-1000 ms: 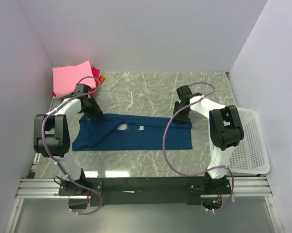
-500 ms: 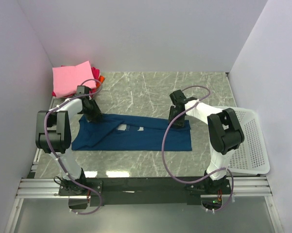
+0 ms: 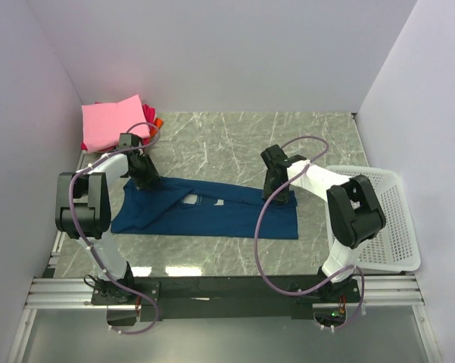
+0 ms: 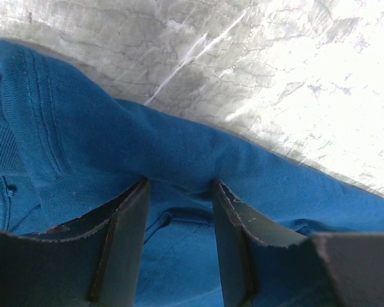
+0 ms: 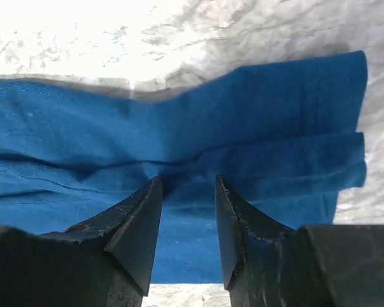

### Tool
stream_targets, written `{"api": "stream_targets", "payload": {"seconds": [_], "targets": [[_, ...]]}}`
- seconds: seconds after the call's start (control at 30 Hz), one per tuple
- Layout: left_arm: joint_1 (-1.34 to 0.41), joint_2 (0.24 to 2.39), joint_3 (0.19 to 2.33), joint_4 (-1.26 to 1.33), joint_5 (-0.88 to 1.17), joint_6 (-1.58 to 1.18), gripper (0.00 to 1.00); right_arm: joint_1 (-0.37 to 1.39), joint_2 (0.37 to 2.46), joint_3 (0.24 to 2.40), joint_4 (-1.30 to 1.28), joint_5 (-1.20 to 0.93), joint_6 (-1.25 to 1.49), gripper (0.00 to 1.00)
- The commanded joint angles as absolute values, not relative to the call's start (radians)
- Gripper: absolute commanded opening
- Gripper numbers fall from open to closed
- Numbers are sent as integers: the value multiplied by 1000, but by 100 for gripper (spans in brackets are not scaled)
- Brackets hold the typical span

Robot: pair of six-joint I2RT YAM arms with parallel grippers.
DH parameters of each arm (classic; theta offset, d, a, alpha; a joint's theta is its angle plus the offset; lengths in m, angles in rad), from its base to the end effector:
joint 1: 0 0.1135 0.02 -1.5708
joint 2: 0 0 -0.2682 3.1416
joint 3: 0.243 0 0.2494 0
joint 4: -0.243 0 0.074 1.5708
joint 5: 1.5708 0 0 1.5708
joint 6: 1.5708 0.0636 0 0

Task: Fold and stack the t-shirts
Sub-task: Fold the tshirt

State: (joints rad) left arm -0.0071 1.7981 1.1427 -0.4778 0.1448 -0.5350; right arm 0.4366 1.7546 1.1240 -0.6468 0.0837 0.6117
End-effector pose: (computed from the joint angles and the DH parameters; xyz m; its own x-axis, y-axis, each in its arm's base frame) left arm 0.3669 -0.0118 0.1508 -0.8140 -0.4987 -0.2979 -0.4031 0.8542 -0.3285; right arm 0.3100 0.1388 0.1514 -0.9396 0.1931 -0.2827 0.1711 0.9801 0.1006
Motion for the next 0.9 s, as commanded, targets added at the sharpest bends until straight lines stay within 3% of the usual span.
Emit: {"api": "stream_targets", "payload": {"seconds": [0.0,0.3,0.87], "targets": [[-3,1761,1137,-457,164,-520,50,443,1715,1117,-681,149,638,45],[-3,1790,1150,-494,71,-523,50,442,1758,1141,-701,192,643,45],[46,1772,1134,-515,3,-502,51,440,1615,1066,-750,179,678,46]]}}
